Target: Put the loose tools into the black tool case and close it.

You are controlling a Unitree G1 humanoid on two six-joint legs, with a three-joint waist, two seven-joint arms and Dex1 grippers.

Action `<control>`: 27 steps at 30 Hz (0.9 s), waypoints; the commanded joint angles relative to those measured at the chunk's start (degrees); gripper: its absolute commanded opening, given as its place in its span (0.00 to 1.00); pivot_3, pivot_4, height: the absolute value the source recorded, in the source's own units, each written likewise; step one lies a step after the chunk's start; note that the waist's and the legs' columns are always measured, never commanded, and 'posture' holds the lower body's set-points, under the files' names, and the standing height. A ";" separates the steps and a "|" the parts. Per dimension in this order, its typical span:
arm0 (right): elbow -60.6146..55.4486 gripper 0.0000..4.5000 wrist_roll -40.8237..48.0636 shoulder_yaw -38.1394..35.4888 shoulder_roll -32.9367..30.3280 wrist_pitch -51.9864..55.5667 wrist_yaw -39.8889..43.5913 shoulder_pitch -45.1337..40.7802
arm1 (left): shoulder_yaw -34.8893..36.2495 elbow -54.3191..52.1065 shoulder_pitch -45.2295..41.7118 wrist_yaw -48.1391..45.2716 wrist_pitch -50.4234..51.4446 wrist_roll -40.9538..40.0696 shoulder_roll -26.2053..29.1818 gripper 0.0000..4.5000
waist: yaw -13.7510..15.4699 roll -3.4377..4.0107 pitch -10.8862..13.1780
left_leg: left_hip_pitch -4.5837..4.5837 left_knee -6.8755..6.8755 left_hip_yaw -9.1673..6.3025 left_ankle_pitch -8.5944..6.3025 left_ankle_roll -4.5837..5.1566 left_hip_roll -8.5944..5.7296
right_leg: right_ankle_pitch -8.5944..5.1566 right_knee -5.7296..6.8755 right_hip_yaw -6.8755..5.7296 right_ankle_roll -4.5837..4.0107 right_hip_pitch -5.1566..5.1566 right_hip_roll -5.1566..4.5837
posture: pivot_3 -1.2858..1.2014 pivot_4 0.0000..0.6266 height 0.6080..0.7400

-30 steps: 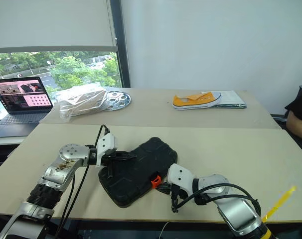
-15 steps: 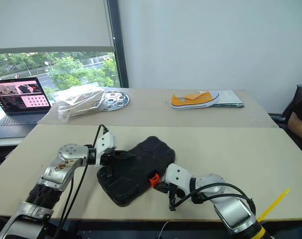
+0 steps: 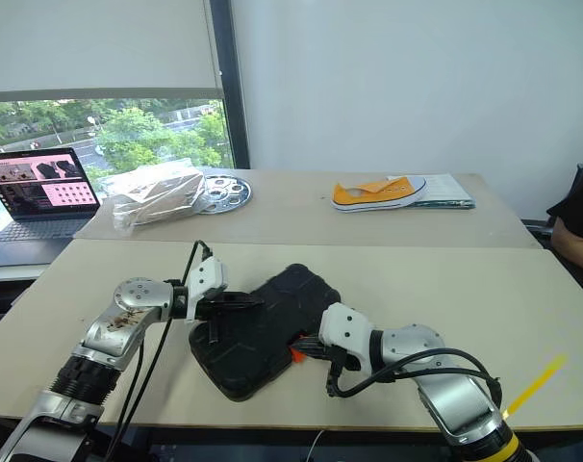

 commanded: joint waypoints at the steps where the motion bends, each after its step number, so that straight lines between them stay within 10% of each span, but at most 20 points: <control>1: -1.72 0.00 0.61 0.63 -2.42 1.97 1.98 1.74 | -2.71 2.40 2.24 -0.29 2.27 2.45 0.49 0.00 | 0.02 0.00 0.00 | 0.01 0.00 0.00 -0.01 0.02 0.00 | -0.02 -0.01 -0.01 0.03 0.01 -0.01 | 0.52 0.24 1.00; 27: 2.49 0.00 0.49 -2.40 2.65 -4.04 -3.38 3.78 | -2.74 3.50 1.88 -0.18 1.68 2.54 0.25 0.00 | 0.04 0.01 0.01 | -0.03 -0.01 -0.01 -0.05 0.07 0.01 | -0.10 -0.03 -0.03 0.17 -0.02 -0.10 | 0.52 0.24 1.00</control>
